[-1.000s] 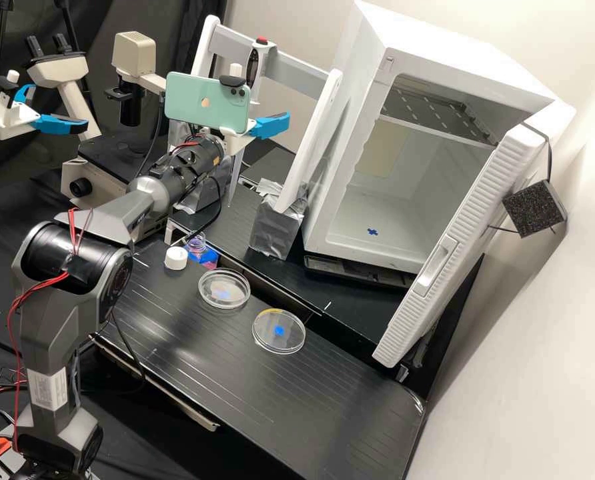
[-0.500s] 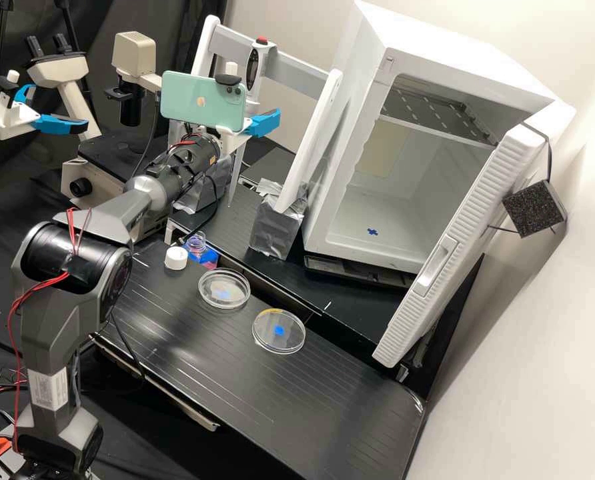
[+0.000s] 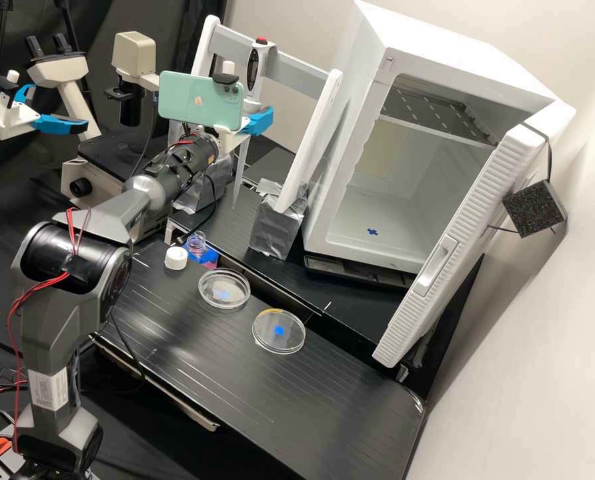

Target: Use the pipette

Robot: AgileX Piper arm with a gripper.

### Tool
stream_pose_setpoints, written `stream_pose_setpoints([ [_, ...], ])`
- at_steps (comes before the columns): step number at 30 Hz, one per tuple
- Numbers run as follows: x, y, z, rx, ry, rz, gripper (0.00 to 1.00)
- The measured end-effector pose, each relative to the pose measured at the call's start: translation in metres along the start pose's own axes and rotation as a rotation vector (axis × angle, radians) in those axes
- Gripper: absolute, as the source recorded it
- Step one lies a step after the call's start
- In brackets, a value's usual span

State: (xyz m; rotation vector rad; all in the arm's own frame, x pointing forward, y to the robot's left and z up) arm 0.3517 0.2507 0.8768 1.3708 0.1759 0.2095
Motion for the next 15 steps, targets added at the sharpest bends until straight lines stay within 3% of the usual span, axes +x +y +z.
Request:
stream_pose_setpoints([
  [15, -0.0066, 0.0046, -0.0076, 0.008, 0.019, -0.026, 0.0],
])
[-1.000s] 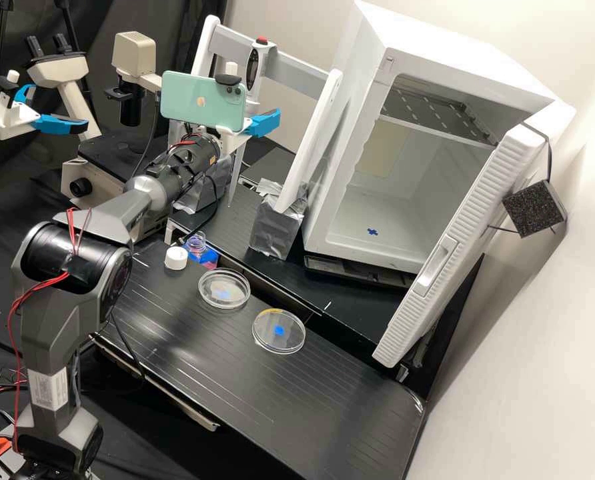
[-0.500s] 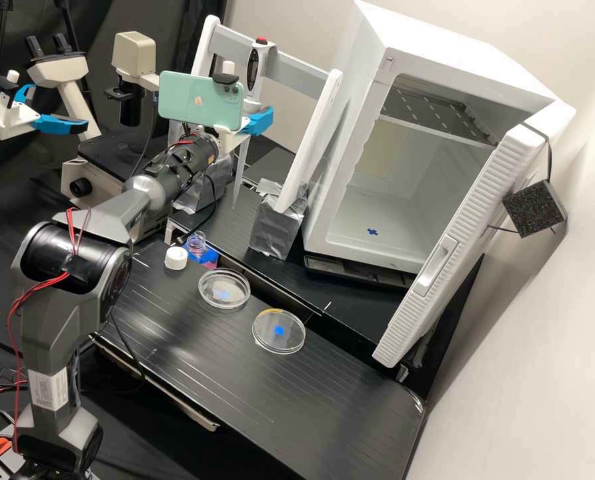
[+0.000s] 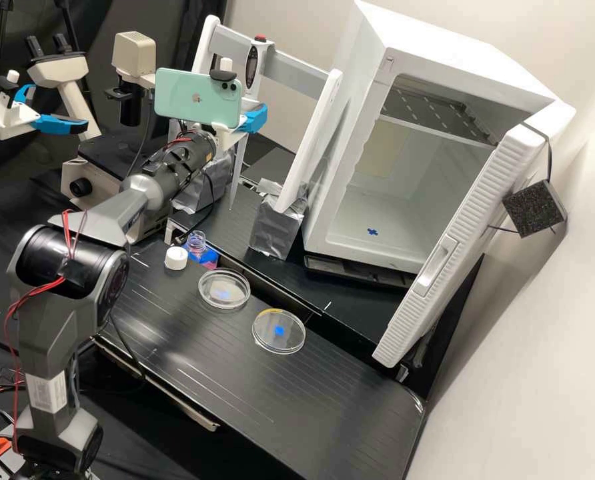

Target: Use the pipette

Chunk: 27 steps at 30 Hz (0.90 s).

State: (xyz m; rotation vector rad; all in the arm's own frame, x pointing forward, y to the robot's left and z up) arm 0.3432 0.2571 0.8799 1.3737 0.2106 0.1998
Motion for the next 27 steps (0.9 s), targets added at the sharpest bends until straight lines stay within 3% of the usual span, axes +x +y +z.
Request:
stream_pose_setpoints([
  [13, 0.0, 0.008, -0.007, 0.01, 0.018, 0.007, 0.0],
  [19, 0.001, 0.018, -0.008, 0.063, 0.024, 0.037, 0.0],
  [24, -0.007, 0.026, -0.007, 0.134, 0.035, 0.053, 0.0],
  [27, -0.018, 0.029, -0.006, 0.15, 0.047, 0.054, 0.0],
])
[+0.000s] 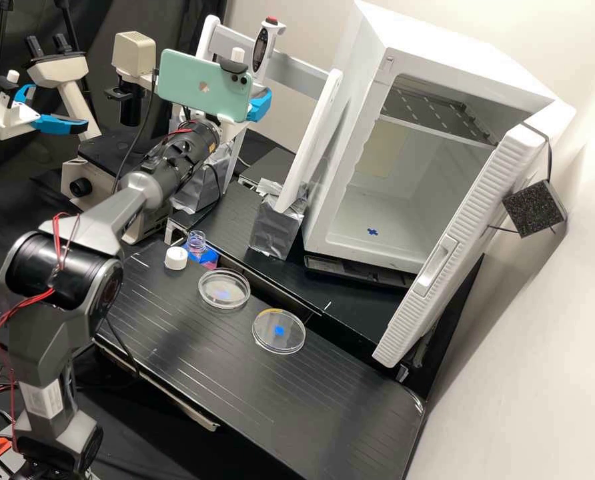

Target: Use the pipette

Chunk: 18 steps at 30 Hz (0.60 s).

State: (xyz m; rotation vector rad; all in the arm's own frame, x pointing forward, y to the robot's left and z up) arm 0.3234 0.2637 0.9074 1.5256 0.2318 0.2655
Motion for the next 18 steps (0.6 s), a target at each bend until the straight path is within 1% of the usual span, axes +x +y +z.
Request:
stream_pose_setpoints([
  [4, -0.017, -0.001, 0.003, 0.028, 0.019, 0.017, 0.0],
  [6, -0.026, 0.0, 0.004, 0.048, 0.027, 0.025, 0.0],
  [7, -0.03, 0.0, 0.005, 0.064, 0.031, 0.031, 0.0],
  [10, -0.044, -0.001, 0.007, 0.089, 0.044, 0.044, 0.0],
  [13, -0.058, -0.002, 0.011, 0.091, 0.058, 0.062, 0.0],
  [16, -0.067, -0.004, 0.014, 0.078, 0.068, 0.081, 0.0],
  [18, -0.072, -0.006, 0.017, 0.075, 0.071, 0.091, 0.0],
])
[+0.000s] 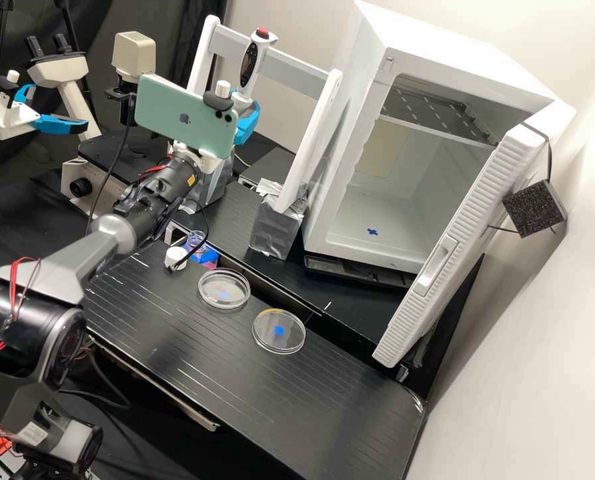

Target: Use the pipette

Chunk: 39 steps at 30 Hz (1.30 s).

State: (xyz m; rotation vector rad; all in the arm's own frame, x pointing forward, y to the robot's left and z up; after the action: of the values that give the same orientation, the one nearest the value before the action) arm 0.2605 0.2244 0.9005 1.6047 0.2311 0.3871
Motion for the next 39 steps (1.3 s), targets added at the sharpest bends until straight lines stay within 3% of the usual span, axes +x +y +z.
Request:
stream_pose_setpoints([
  [15, -0.021, -0.033, 0.017, -0.028, -0.017, -0.07, 0.0],
  [39, -0.036, -0.06, 0.042, -0.065, -0.028, -0.051, 0.0],
])
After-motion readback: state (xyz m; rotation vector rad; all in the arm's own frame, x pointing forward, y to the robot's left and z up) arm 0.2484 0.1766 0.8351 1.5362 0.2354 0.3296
